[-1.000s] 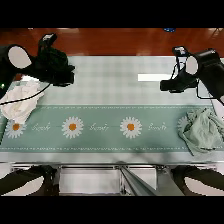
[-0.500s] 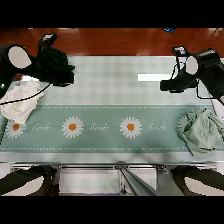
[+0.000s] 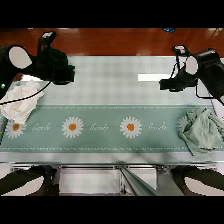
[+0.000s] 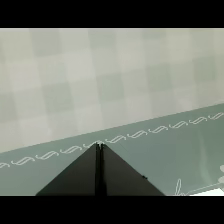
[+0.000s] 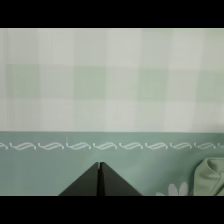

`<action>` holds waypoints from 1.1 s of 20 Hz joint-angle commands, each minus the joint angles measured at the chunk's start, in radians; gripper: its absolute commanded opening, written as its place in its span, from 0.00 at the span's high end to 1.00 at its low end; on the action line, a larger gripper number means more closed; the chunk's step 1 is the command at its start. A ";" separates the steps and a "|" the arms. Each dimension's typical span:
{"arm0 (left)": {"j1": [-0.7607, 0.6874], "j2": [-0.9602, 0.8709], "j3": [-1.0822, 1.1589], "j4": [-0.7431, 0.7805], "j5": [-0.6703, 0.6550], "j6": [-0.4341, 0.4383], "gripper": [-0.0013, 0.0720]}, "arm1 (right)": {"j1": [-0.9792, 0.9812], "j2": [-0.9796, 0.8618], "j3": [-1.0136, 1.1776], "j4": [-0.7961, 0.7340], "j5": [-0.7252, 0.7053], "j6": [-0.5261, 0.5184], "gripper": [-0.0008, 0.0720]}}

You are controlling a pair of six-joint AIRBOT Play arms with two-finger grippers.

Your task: Fold the shirts.

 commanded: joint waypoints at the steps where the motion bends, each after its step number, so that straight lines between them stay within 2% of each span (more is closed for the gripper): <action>1: 0.001 -0.021 0.000 0.000 0.089 0.000 0.93 | 0.001 -0.002 0.000 0.000 -0.183 0.001 0.87; 2: 0.001 -0.036 0.000 0.000 0.086 0.000 0.76 | 0.001 -0.001 0.000 -0.017 -0.237 -0.001 0.57; 3: 0.001 -0.052 0.000 0.000 0.068 0.000 0.41 | 0.001 0.000 0.004 -0.075 -0.244 -0.006 0.42; 4: 0.002 -0.066 0.000 0.002 0.030 0.000 0.29 | 0.001 0.002 0.020 -0.171 -0.167 -0.004 0.42; 6: 0.011 -0.083 -0.004 0.005 -0.077 0.015 0.29 | -0.006 0.031 0.021 -0.399 0.049 0.009 0.43; 7: 0.011 -0.078 -0.018 -0.008 -0.118 0.071 0.29 | -0.030 0.068 -0.008 -0.457 0.117 0.009 0.43; 9: 0.013 -0.047 -0.058 -0.095 -0.161 0.183 0.29 | -0.122 0.201 -0.140 -0.422 0.121 0.063 0.43; 12: 0.013 0.029 -0.144 -0.190 -0.114 0.204 0.29 | -0.274 0.432 -0.405 -0.344 0.105 0.135 0.43; 14: 0.013 0.053 -0.183 -0.247 -0.081 0.204 0.29 | -0.382 0.503 -0.532 -0.221 0.086 0.076 0.42; 17: 0.011 0.052 -0.220 -0.262 -0.092 0.155 0.29 | -0.547 0.474 -0.627 -0.082 0.055 -0.079 0.42; 22: 0.011 0.050 -0.260 -0.262 -0.105 0.150 0.29 | -0.706 0.314 -0.635 0.014 -0.053 -0.147 0.43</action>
